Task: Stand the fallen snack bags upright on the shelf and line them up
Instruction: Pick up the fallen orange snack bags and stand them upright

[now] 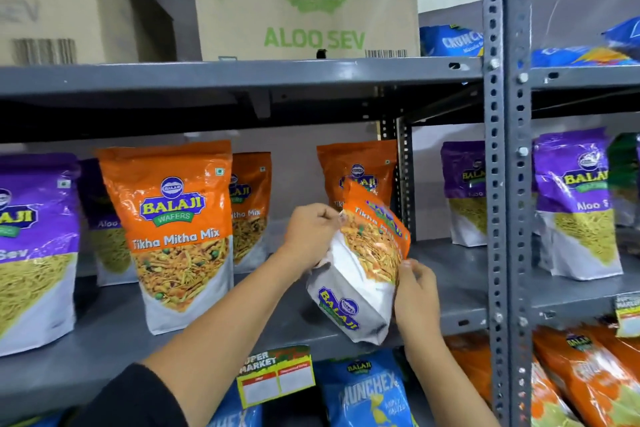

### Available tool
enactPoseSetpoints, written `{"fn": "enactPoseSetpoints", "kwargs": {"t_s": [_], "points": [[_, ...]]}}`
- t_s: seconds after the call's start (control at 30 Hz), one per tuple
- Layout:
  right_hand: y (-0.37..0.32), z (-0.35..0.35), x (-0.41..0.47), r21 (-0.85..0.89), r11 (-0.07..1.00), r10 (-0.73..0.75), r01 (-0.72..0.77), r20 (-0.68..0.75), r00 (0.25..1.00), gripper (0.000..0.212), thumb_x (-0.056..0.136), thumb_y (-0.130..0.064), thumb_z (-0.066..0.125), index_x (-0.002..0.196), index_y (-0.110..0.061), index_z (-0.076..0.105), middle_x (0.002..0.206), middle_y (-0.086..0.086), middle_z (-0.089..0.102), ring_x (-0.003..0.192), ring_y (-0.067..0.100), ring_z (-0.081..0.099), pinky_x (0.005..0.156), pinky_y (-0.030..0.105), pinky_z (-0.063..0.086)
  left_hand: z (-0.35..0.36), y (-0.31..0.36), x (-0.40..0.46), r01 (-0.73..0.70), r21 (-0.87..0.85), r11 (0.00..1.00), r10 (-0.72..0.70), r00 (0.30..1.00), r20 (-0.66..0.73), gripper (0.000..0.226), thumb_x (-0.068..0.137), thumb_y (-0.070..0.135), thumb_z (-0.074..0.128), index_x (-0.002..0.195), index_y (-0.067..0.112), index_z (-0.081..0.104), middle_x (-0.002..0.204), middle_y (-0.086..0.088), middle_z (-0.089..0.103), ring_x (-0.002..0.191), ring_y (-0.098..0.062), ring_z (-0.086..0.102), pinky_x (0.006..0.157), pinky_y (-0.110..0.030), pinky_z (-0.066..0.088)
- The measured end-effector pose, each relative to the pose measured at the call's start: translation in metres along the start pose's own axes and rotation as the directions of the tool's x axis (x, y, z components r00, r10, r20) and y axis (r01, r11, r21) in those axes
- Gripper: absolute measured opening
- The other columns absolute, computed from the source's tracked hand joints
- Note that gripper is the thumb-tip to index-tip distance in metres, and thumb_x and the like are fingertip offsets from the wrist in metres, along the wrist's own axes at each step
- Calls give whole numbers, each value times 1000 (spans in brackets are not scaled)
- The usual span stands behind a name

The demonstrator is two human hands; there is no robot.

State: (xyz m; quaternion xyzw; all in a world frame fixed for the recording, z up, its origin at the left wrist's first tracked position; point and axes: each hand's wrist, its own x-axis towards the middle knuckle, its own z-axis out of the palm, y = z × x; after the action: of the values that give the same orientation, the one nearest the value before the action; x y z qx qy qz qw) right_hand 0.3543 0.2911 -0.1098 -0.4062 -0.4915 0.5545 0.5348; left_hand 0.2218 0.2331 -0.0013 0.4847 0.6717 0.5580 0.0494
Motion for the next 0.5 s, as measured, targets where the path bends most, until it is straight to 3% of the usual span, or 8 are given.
{"fn": "enactPoseSetpoints", "kwargs": {"t_s": [0.07,0.13,0.2,0.27,0.37,0.43,0.5], "points": [[-4,-15,11,291,945,124,-152,114,986,43,104,-40,47,138,-15,51,134,12,64,119,30,63,95,43,51,17,7,-8,-140,-58,988,139,990,-34,17,89,18,66,73,13,66,47,3,51,30,-3,34,36,-14,27],[-9,-28,20,499,799,183,-336,329,926,53,101,-49,49,140,-14,57,130,14,70,118,34,67,103,52,50,30,9,-16,-237,-96,967,229,969,-89,17,90,20,65,73,23,67,50,8,58,39,-5,40,42,-18,31],[-18,-42,32,579,721,166,-381,389,906,59,97,-56,48,139,-16,60,132,14,70,122,36,66,109,57,45,44,11,-21,-242,-188,952,218,966,-140,17,89,21,67,75,31,70,61,10,69,53,-7,55,51,-20,41],[-34,-58,45,608,735,135,-301,304,943,59,97,-56,50,138,-16,63,131,13,71,121,37,66,107,58,46,63,15,-22,-137,-357,924,90,986,-143,17,85,22,71,72,34,74,70,17,75,64,1,65,61,-16,50],[-65,-85,69,579,805,53,-132,150,987,49,99,-48,56,131,-13,67,125,13,74,115,35,70,103,58,50,98,21,-15,79,-591,803,-133,990,-49,14,83,27,72,71,30,78,81,7,78,84,-18,70,79,-37,59],[-80,-101,87,522,853,-36,-21,99,994,38,102,-42,54,121,-15,71,121,13,75,114,34,70,104,58,50,120,27,-10,146,-703,696,-195,981,11,11,82,31,71,80,23,77,82,1,77,84,-25,70,85,-44,58],[-90,-112,100,502,864,-95,35,95,991,32,104,-38,51,109,-16,74,121,17,75,116,38,69,104,59,50,138,31,-4,181,-794,581,-228,972,55,14,84,32,68,85,19,73,78,2,76,80,-22,68,81,-42,57]]}}
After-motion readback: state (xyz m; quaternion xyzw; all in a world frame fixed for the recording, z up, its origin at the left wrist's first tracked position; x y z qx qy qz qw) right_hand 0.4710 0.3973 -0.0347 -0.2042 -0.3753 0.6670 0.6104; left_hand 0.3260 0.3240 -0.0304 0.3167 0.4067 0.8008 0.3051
